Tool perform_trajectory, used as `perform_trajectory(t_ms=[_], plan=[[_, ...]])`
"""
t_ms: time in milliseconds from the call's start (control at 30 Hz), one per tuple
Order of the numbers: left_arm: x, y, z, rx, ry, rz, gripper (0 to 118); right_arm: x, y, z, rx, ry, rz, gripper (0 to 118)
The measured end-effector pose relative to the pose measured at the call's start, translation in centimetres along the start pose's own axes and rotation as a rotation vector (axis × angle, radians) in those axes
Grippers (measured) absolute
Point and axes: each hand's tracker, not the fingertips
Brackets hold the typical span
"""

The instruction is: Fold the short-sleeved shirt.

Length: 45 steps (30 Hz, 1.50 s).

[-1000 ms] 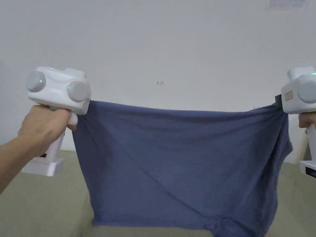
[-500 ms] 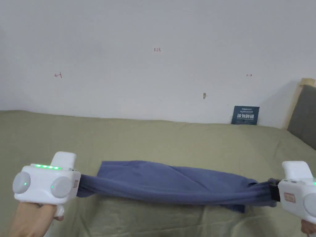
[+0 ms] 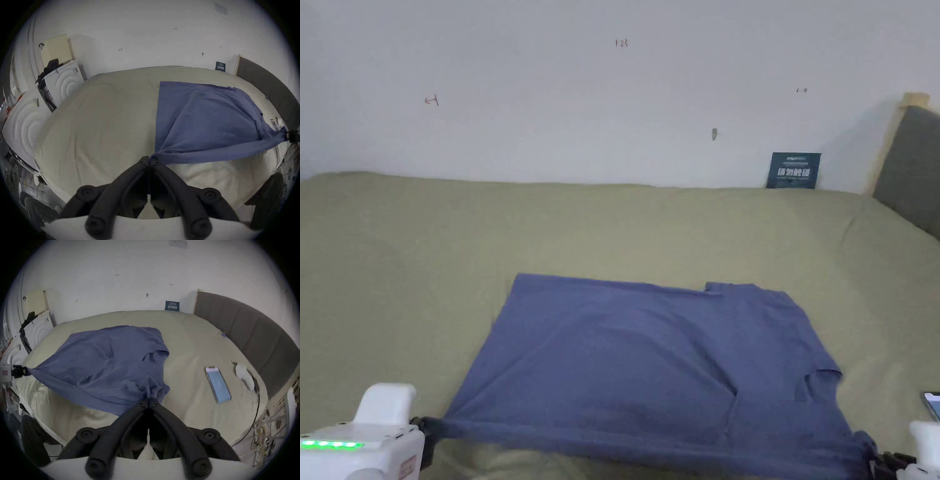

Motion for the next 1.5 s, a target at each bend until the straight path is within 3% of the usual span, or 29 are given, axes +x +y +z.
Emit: perform_trajectory(t_ms=[167, 433, 467, 500, 533, 567, 600, 667, 800, 833, 867, 900, 933, 967, 1133, 1167, 1200, 1267, 1500], plan=[[-0.4, -3.4, 1.2, -0.045, -0.035, 0.008, 1, 0.3, -3.8, 0.5, -0.041, -0.006, -0.014, 0], [0.4, -4.3, 1.2, -0.077, -0.076, 0.033, 1, 0.3, -4.3, -0.1, -0.047, -0.006, -0.056, 1], [0.4, -4.3, 1.3, -0.075, -0.081, 0.044, 3, 0.3, -4.3, -0.2, -0.048, -0.002, -0.065, 12], [0.3, -4.3, 1.3, -0.071, -0.084, 0.049, 13, 0.3, -4.2, -0.2, -0.052, -0.002, -0.073, 34], [0.2, -4.2, 1.3, -0.072, -0.096, 0.055, 39, 0.5, -4.2, -0.3, -0.061, -0.009, -0.088, 68], [0.2, -4.3, 1.4, -0.079, -0.098, 0.056, 86, 0.7, -4.2, -0.3, -0.069, -0.004, -0.103, 109], [0.3, -4.5, 1.6, -0.07, -0.095, 0.067, 108, 0.9, -4.4, -0.3, -0.079, 0.004, -0.112, 117], [0.4, -4.5, 2.4, -0.027, -0.07, 0.065, 110, 1.0, -4.6, 0.6, -0.06, 0.008, -0.122, 108], [-0.3, -4.1, 4.0, -0.028, -0.066, 0.077, 109, 1.1, -4.3, 1.8, -0.056, -0.006, -0.121, 108], [-0.9, -4.1, 4.2, -0.033, -0.062, 0.087, 107, 1.1, -4.4, 2.4, -0.048, -0.003, -0.122, 104], [-1.3, -4.1, 4.7, -0.03, -0.075, 0.085, 96, 1.1, -4.5, 2.9, -0.036, -0.007, -0.122, 81], [-1.5, -4.1, 5.1, -0.027, -0.08, 0.079, 70, 0.9, -4.5, 3.2, -0.024, -0.032, -0.111, 47], [-1.4, -4.1, 5.3, -0.029, -0.068, 0.077, 27, 0.6, -4.5, 3.8, -0.001, -0.084, -0.099, 10], [-1.9, -4.2, 5.2, -0.026, -0.049, 0.062, 0, 0.7, -4.6, 4.1, 0.008, -0.084, -0.093, 0], [-2.5, -4.2, 4.4, -0.052, -0.11, 0.045, 0, 1.1, -4.7, 3.8, -0.028, -0.054, -0.098, 0], [-2.4, -4.3, 4.0, -0.058, -0.128, 0.04, 7, 1.0, -4.8, 3.7, -0.031, -0.057, -0.098, 0], [-2.3, -4.3, 3.5, -0.076, -0.145, 0.039, 32, 1.2, -4.9, 3.5, -0.036, -0.057, -0.104, 0], [-1.6, -4.7, 2.0, -0.129, -0.126, 0.018, 114, 1.2, -4.9, 3.4, -0.043, -0.052, -0.11, 0], [-0.3, -4.9, -1.4, -0.182, -0.106, -0.014, 114, 0.9, -5.2, 2.4, -0.075, -0.05, -0.089, 0]])
